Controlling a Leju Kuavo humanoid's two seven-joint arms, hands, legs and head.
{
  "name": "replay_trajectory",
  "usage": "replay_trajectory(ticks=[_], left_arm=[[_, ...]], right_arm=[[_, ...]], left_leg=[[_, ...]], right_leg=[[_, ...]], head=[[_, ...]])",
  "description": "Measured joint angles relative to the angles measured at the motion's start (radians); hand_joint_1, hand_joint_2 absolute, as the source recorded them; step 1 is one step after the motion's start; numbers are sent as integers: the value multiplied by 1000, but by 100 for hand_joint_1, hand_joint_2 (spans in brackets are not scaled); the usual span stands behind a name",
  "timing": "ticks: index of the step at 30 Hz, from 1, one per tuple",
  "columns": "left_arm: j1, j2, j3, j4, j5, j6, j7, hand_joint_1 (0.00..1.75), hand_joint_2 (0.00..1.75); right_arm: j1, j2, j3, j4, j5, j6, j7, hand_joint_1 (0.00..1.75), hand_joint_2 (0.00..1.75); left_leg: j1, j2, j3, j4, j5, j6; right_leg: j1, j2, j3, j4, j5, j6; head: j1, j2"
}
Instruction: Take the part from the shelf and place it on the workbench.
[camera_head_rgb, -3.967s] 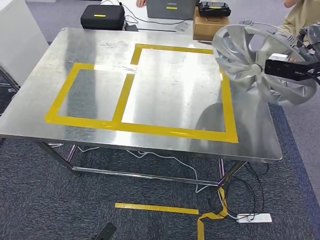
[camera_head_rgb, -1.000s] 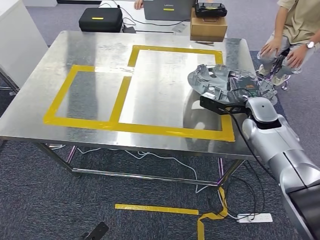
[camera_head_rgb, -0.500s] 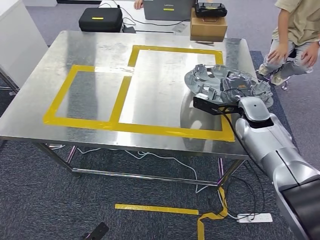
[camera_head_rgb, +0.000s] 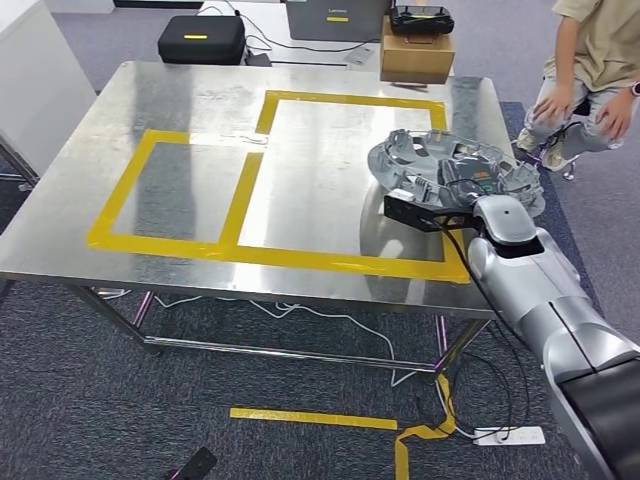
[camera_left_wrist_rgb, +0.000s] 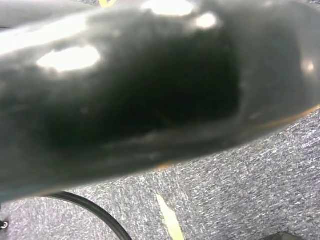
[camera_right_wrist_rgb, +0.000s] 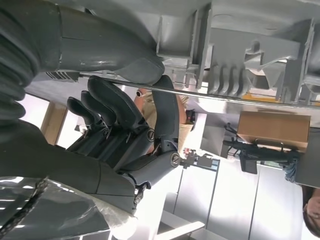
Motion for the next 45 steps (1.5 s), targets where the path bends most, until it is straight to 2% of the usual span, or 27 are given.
replay_trajectory(ticks=[15,31,45], left_arm=[[22,13,0,0,-22,-6,7,0,0],[43,27,0,0,-28,-21,5,0,0],[54,27,0,0,-29,-19,5,0,0]], right_arm=[[33,16,-7,3,3,13,-2,175,175],[37,112,-7,24,16,9,-13,175,175],[43,127,-7,27,17,8,-23,175,175]], left_leg=[[0,0,0,0,0,0],[0,0,0,0,0,0],[0,0,0,0,0,0]], right_leg=[[0,0,0,0,0,0],[0,0,0,0,0,0],[0,0,0,0,0,0]], head=[[0,0],[0,0],[0,0]])
